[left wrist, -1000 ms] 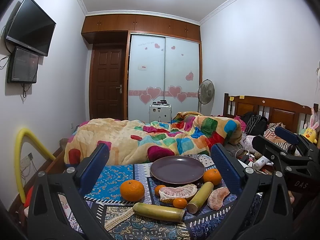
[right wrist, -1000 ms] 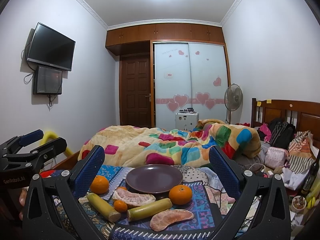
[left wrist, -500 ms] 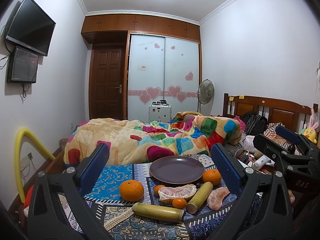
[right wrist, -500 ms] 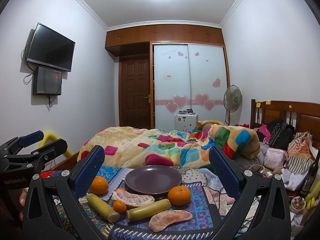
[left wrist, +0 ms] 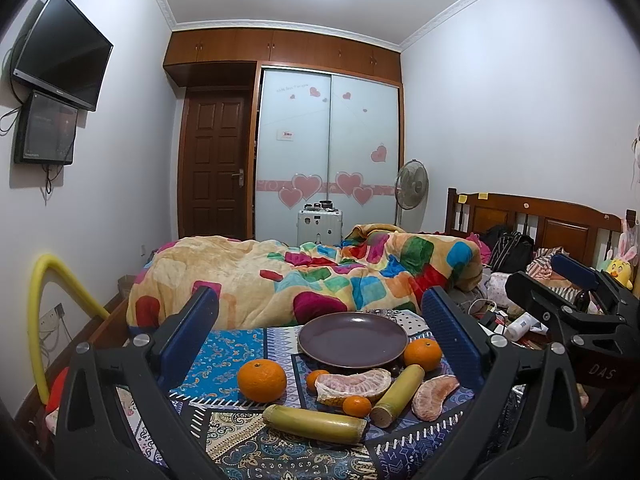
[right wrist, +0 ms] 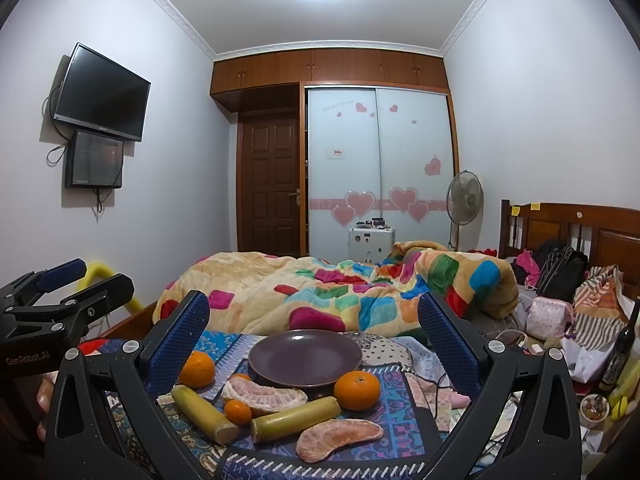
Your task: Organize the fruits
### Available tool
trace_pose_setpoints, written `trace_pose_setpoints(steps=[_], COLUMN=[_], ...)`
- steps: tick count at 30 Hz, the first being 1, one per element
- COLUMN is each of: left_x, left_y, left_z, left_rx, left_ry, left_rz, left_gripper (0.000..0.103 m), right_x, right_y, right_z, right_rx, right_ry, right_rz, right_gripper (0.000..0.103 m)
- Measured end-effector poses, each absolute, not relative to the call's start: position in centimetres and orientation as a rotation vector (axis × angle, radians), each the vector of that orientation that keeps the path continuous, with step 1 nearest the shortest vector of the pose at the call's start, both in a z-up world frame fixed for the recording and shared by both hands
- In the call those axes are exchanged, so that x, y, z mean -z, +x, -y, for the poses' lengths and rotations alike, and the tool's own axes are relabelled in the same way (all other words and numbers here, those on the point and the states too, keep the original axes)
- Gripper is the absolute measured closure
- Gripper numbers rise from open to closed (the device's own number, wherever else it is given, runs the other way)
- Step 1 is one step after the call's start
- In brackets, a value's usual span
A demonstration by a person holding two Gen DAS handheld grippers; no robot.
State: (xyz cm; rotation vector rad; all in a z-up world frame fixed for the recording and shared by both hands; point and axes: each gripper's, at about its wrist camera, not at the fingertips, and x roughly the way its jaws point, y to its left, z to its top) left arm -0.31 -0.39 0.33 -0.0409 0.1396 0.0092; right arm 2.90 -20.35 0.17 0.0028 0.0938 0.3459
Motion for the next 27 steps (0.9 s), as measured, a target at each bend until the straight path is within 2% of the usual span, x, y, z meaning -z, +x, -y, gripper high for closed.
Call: trace_pose_setpoints(steps=[27], left_x=[-0.12], left_y=[0.12], left_z=[-0.23], left_rx=[-0.018], left_ry=[-0.047], left_rz=[-0.144], left_gripper=[0.0], right_x=[0.02], right_y=[2.9], right_z=[20.45], right_rx=[-0.347], right_ry=[0.002], right_rz=[-0.095], right_gripper=[0.0])
